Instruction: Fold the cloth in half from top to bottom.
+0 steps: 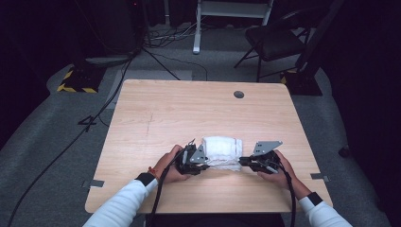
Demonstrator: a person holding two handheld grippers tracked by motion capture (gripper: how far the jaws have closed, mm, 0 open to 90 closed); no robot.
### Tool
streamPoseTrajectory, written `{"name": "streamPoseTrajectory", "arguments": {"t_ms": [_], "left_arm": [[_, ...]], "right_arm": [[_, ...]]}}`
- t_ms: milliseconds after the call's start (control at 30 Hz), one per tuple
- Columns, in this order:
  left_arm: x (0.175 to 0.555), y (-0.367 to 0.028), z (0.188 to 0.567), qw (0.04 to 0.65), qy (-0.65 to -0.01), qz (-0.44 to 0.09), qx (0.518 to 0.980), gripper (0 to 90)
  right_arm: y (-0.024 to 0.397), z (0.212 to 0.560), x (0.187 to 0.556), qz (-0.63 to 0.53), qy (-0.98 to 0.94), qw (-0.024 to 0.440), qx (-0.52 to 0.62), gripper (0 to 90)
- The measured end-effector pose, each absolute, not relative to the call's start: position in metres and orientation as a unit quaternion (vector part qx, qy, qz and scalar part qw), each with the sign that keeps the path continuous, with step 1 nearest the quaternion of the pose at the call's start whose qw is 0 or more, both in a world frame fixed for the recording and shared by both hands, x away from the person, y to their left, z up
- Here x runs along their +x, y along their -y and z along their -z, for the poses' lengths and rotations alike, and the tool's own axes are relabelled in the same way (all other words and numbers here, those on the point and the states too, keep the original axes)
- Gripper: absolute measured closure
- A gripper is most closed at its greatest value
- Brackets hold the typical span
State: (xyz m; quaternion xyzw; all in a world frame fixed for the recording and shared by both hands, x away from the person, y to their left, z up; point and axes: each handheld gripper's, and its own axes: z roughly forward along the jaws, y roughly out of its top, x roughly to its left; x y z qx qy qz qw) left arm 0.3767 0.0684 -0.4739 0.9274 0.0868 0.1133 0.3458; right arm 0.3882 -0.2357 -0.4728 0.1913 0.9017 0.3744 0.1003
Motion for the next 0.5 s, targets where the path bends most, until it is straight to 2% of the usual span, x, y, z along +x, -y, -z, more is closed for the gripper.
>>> {"name": "streamPoseTrajectory", "arguments": {"t_ms": [267,500], "left_arm": [[0.37,-0.083,0.468,0.357,-0.102,-0.119,0.921,68.0],[0.368,-0.096,0.465,0.359,-0.119,-0.124,0.917,62.8]], "right_arm": [[0.241,0.467,0.384,-0.383,-0.896,0.107,0.197,75.9],[0.26,0.46,0.379,-0.395,-0.884,0.121,0.219,66.9]]}}
